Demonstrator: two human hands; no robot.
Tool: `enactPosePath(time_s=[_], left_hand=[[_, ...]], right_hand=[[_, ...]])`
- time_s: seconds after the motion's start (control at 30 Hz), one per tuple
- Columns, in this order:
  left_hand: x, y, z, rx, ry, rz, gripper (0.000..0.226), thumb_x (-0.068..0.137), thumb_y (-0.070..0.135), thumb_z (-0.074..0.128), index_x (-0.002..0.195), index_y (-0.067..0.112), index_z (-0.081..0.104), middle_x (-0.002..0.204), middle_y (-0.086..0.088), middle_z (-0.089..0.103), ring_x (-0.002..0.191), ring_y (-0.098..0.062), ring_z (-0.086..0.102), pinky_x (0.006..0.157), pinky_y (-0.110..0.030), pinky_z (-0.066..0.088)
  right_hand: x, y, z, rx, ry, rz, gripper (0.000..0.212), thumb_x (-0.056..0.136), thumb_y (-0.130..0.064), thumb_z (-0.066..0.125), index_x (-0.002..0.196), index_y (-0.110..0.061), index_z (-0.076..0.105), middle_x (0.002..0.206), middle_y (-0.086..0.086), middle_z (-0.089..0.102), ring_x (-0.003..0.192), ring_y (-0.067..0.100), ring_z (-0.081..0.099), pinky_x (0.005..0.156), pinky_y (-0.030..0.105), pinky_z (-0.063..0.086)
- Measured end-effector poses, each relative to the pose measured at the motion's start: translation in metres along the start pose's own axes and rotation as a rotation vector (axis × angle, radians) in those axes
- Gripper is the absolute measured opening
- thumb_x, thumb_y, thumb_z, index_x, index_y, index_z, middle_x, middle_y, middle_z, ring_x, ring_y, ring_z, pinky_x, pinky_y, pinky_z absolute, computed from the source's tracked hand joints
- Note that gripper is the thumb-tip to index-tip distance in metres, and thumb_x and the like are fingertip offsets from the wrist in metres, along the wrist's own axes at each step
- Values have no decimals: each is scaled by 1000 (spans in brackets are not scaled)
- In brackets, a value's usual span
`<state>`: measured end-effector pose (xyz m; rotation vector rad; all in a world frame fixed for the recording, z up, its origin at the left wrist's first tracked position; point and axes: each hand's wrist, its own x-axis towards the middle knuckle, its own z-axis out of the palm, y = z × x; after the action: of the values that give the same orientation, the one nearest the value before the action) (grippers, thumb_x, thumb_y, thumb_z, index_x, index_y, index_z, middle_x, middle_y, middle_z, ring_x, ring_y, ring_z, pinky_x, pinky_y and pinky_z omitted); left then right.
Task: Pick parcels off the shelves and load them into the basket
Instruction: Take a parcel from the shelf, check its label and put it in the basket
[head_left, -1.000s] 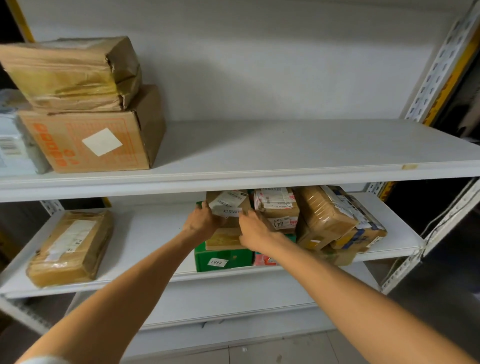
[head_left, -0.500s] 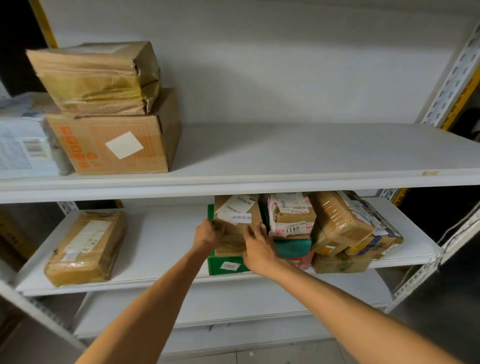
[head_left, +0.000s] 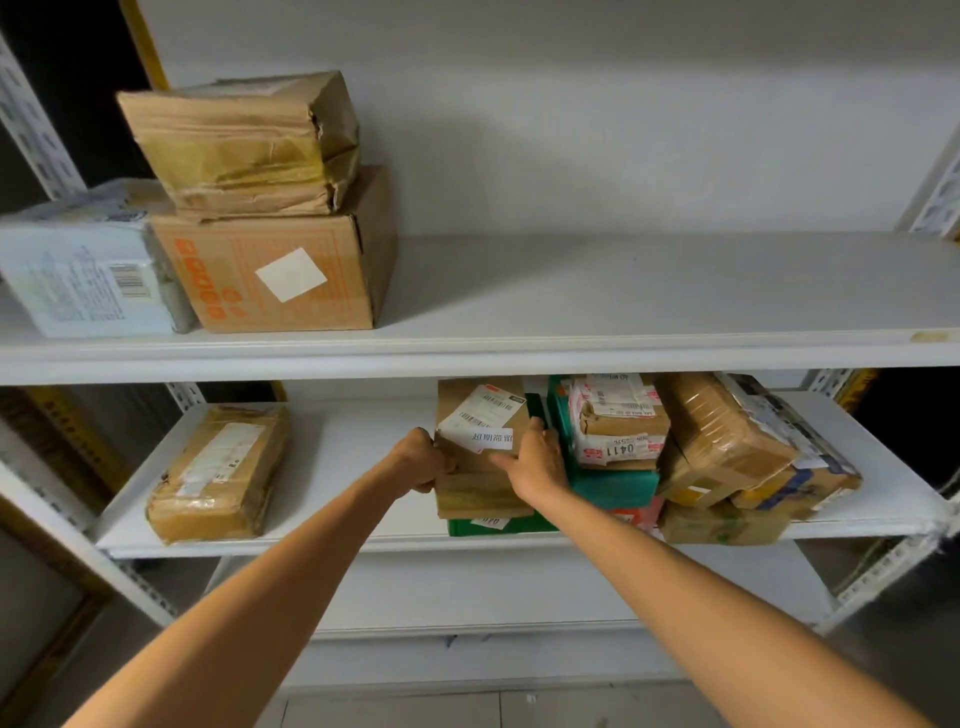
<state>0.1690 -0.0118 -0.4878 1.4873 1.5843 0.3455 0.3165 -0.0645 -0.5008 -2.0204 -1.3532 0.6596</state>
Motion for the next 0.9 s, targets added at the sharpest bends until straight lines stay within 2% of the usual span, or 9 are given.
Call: enactPosePath(time_s=[0.1, 0.17, 0.23, 0.33, 0.4, 0.53, 0.7, 0.83, 0.9], left_hand=[[6, 2, 1, -43, -46, 37, 35, 89, 13, 63, 117, 13, 42, 104, -10, 58, 96, -26, 57, 75, -38, 50], [13, -3, 5, -121, -22, 61, 46, 87, 18, 68, 125, 14, 41, 112, -11, 60, 103, -29, 60, 80, -46, 55], [20, -5, 7, -207, 2, 60, 63, 85, 12, 69, 138, 13, 35, 120, -15, 58, 105, -32, 61, 81, -51, 56], [27, -6, 8, -249, -4, 44, 76, 85, 2, 65, 147, 16, 25, 127, -15, 56, 108, -34, 59, 78, -50, 56], [28, -6, 8, -278, -20, 20, 84, 85, -2, 63, 151, 23, 18, 121, -11, 58, 101, -32, 59, 76, -50, 54], [28, -7, 9, -325, -41, -4, 85, 86, -6, 59, 151, 30, 17, 96, -8, 60, 91, -33, 58, 79, -62, 51], [21, -10, 10, -363, -43, 13, 86, 86, -9, 55, 151, 33, 17, 105, -5, 57, 102, -38, 60, 80, -65, 50], [14, -17, 13, -432, -44, 45, 87, 84, -15, 51, 148, 35, 22, 105, -2, 59, 99, -33, 60, 82, -59, 53], [12, -21, 14, -453, -41, 74, 88, 82, -19, 50, 148, 33, 23, 104, -1, 60, 98, -30, 61, 78, -54, 55]], right_hand=[[13, 0, -7, 104, -74, 45, 67, 77, -10, 79, 132, -6, 41, 133, 11, 53, 123, 25, 52, 86, 22, 42], [23, -2, -14, 145, -157, 70, 72, 71, -5, 81, 132, -7, 43, 132, 9, 56, 124, 24, 52, 91, 24, 43], [29, -1, -18, 225, -220, 117, 77, 68, -2, 83, 135, -10, 45, 132, 8, 57, 126, 24, 50, 101, 32, 43], [34, 8, -15, 326, -265, 181, 88, 67, 0, 83, 142, -15, 41, 134, 5, 56, 129, 23, 46, 106, 36, 39], [36, 13, -11, 352, -267, 189, 98, 64, -2, 85, 147, -18, 35, 135, 4, 55, 130, 23, 46, 107, 36, 39], [36, 14, -9, 394, -254, 198, 110, 66, 0, 83, 154, -19, 20, 144, 4, 46, 135, 24, 40, 109, 36, 34], [30, 14, -7, 385, -234, 177, 110, 68, 1, 82, 154, -21, 17, 146, 4, 43, 135, 24, 39, 109, 36, 37], [21, 18, -11, 371, -227, 145, 103, 69, 3, 81, 152, -19, 24, 143, 4, 46, 133, 24, 42, 107, 34, 38], [17, 22, -9, 385, -201, 148, 106, 68, 3, 82, 152, -19, 22, 143, 4, 47, 133, 24, 43, 109, 35, 38]])
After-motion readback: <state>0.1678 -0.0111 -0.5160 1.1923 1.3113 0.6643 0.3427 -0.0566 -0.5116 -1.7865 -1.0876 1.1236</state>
